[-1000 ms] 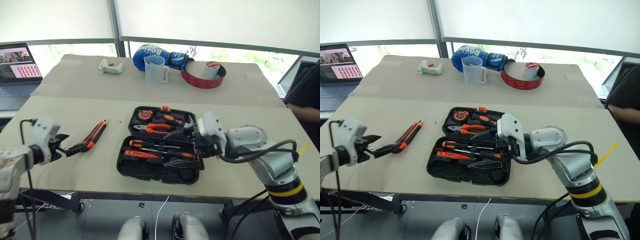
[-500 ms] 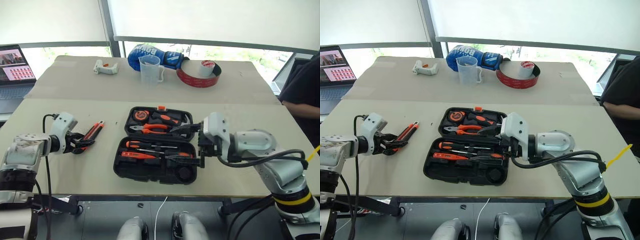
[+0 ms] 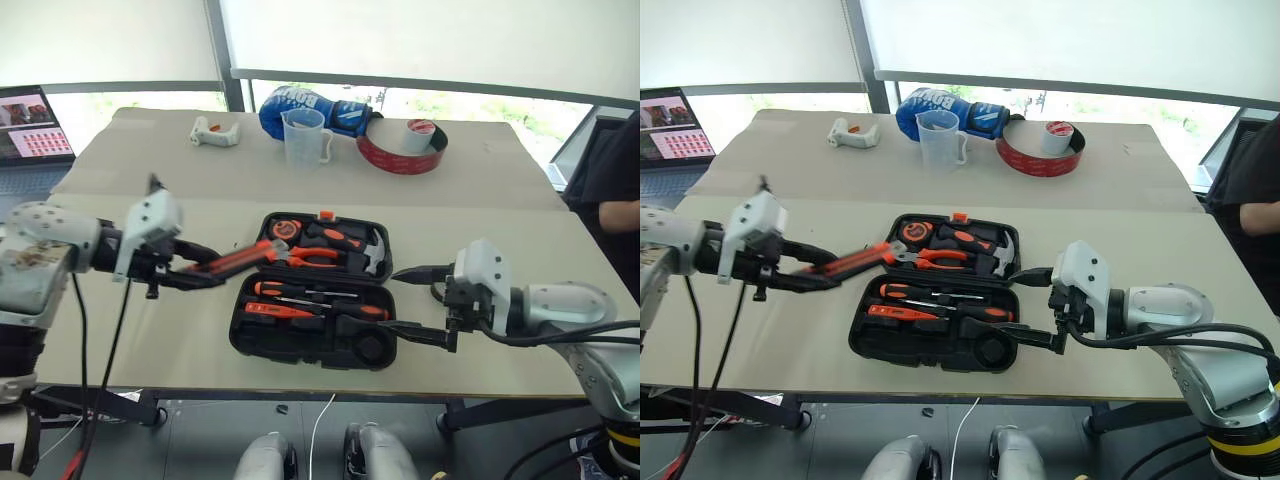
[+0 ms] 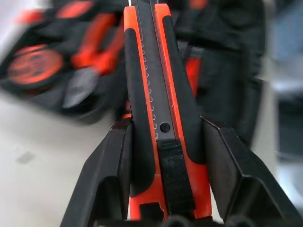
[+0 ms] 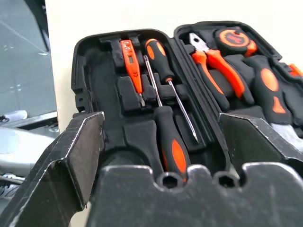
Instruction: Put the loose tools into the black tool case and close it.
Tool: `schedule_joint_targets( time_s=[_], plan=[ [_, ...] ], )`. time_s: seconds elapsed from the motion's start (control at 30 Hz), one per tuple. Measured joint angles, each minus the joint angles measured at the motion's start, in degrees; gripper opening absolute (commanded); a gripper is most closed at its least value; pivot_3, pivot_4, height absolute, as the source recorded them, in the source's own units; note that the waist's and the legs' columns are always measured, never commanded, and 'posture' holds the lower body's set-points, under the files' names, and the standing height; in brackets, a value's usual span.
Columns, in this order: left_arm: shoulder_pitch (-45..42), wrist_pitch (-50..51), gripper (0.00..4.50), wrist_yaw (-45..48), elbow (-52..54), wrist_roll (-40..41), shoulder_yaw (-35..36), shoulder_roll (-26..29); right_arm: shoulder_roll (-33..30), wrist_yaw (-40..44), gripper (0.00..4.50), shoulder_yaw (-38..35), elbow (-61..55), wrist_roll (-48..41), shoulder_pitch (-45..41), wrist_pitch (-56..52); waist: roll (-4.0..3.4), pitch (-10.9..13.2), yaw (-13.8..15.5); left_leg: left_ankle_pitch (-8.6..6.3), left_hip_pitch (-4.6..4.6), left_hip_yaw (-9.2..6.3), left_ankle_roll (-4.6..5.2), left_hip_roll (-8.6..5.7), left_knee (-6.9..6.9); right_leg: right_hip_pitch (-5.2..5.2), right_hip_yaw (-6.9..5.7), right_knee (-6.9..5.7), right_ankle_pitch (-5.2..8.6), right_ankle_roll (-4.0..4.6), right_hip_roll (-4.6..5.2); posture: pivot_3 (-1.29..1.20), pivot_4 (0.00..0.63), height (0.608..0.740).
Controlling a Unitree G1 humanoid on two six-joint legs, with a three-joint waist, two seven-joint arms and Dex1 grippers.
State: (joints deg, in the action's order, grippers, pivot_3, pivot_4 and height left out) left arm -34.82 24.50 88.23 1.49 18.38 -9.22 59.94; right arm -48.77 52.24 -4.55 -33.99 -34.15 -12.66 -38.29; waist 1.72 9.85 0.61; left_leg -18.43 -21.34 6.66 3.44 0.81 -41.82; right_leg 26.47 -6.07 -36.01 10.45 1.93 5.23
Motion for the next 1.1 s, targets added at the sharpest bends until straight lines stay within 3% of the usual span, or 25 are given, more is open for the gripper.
schedule_joint_targets(
  time_s=[0.07, 0.23, 0.47, 0.93, 1.0, 1.1],
  plan=[
    [-0.24, -3.38, 1.70, 2.95, -0.05, -1.42, -6.09, -1.15, 0.04, -1.01, 4.50, -0.29, -0.52, -0.51, 0.45, -0.70, 0.01, 0.01, -0.11, 0.00, 0.03, 0.06, -0.01, 0.04, 0.00, 0.01, 0.16, 0.00, 0.04, 0.06, -0.06, 0.00, 0.150, 0.714],
    [-6.02, -5.85, 1.70, 3.93, -2.77, -3.93, -12.50, -8.79, 0.13, -3.27, 4.50, -0.74, -3.08, -0.94, 1.97, -1.33, 0.02, 0.01, 0.79, 0.06, 0.01, -0.02, 0.12, 0.01, -0.05, -0.04, 0.29, -0.06, -0.03, -0.06, -0.04, 0.00, 0.150, 0.714],
    [-7.60, -7.85, 1.70, 3.45, -6.77, -7.84, -15.05, -14.25, 0.08, -5.93, 4.50, -1.94, -6.20, -0.94, 5.84, -2.25, 0.02, 0.01, 0.66, 0.00, -0.05, -0.01, 0.29, -0.01, -0.07, -0.03, 0.36, 0.03, -0.02, -0.11, -0.14, 0.00, 0.150, 0.714],
    [-7.88, -8.36, 1.70, 3.94, -7.24, -7.48, -17.56, -14.09, -0.04, -7.41, 4.50, -2.62, -7.17, -0.78, 6.92, -2.23, 0.03, 0.01, 0.59, -0.02, -0.04, -0.03, 0.32, -0.02, -0.10, -0.05, 0.38, 0.03, 0.00, -0.17, -0.06, 0.00, 0.150, 0.714],
    [-7.83, -7.85, 2.70, 3.94, -6.99, -7.47, -17.63, -14.23, -0.04, -7.40, 4.50, -2.51, -7.16, -0.72, 6.91, -2.22, 0.03, 0.01, 0.59, -0.02, -0.05, -0.03, 0.32, -0.02, -0.10, -0.05, 0.38, 0.03, 0.00, -0.17, -0.08, 0.00, 0.150, 0.714],
    [-7.82, -6.86, 3.70, 3.96, -5.92, -6.49, -18.39, -13.18, -0.04, -7.32, 4.50, -2.27, -7.05, -0.41, 6.75, -2.14, 0.03, 0.01, 0.54, -0.02, -0.05, -0.03, 0.32, -0.02, -0.10, -0.05, 0.38, 0.04, 0.00, -0.17, -0.08, 0.00, 0.150, 0.714]
  ],
)
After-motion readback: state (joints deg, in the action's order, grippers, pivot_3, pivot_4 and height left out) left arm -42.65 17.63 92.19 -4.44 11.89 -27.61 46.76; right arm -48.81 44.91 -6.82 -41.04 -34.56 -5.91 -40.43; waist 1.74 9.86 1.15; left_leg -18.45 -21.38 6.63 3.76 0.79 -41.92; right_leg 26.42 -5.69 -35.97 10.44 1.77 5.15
